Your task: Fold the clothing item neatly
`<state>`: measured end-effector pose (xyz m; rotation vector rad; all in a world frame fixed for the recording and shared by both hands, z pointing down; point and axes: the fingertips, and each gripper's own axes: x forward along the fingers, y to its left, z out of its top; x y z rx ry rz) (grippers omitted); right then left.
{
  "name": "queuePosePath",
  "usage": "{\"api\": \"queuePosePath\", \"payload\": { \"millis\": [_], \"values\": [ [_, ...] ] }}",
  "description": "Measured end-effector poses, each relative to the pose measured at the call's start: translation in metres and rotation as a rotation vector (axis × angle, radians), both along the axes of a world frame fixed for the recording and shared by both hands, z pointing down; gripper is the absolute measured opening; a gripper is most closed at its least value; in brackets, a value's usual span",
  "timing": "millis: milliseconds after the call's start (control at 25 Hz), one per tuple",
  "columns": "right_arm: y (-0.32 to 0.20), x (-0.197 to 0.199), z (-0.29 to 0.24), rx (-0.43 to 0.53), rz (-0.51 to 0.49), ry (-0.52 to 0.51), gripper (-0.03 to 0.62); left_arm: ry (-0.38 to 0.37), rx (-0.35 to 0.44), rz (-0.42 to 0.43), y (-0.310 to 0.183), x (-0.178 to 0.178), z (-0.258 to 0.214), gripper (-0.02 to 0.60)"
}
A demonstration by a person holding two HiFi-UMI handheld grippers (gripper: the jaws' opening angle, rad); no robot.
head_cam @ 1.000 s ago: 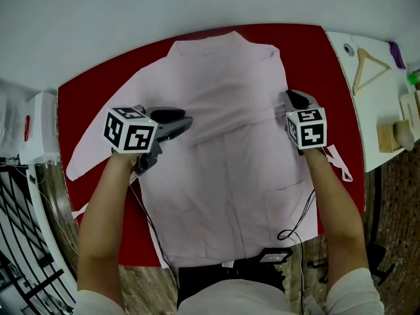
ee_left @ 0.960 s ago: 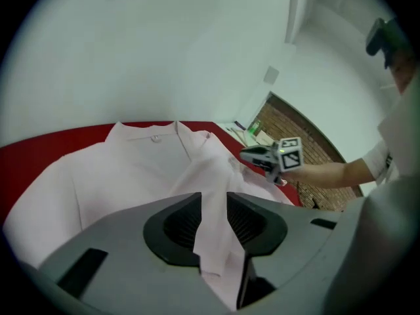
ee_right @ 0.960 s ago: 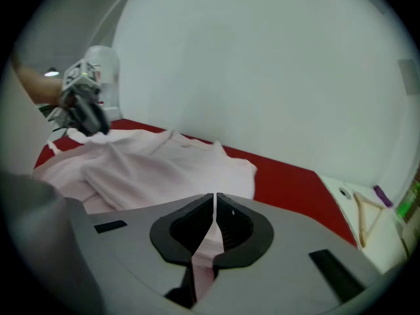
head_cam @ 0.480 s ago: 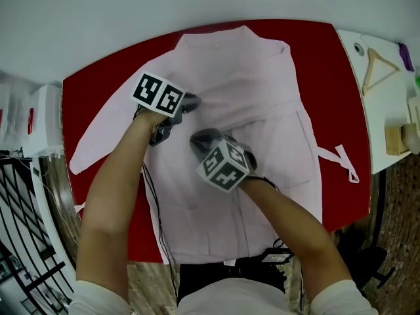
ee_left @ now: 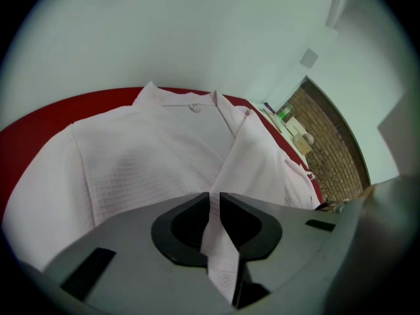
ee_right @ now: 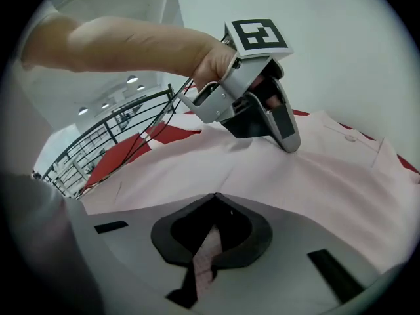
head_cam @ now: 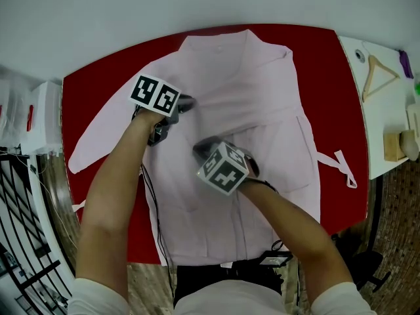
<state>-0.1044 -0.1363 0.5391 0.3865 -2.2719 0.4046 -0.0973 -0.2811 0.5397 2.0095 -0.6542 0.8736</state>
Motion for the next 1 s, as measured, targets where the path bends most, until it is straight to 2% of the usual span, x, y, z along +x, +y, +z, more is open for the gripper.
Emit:
{"api": "queuePosePath", "payload": {
  "millis": [120,240,400,520,680,880,1000],
  "values": [
    [0.000,-0.001,-0.013,-0.036,0.009,-0.064,0.015,0.046,0.006,-0.028,0.001,-0.005,-0.008,0.055],
    [-0.025,0.001,-0.030,0.029,0.093,-0.142,0.015,0.077,-0.021,-0.040,0.003,-0.013,-0.011,0.051],
    [-0.026,0.007,-0.006,0.047,0.089,-0.034,0.015,0.037,-0.017,0.036,0.014,-0.018,-0.010,0.023],
    [-0.025,0.009,0.000,0.066,0.083,-0.004,0.015,0.026,-0.003,0.093,0.018,-0.011,-0.011,0.017],
    [-0.025,0.008,0.000,0.038,0.093,0.002,0.015,-0.074,0.004,0.161,0.020,-0.011,0.005,0.016],
    [-0.025,0.009,0.000,0.029,0.121,0.019,0.014,-0.130,0.048,0.108,0.006,-0.020,0.007,0.009],
    [-0.025,0.008,0.001,0.026,0.136,0.027,0.014,-0.127,0.052,0.078,0.004,-0.022,0.007,0.009]
  ]
}}
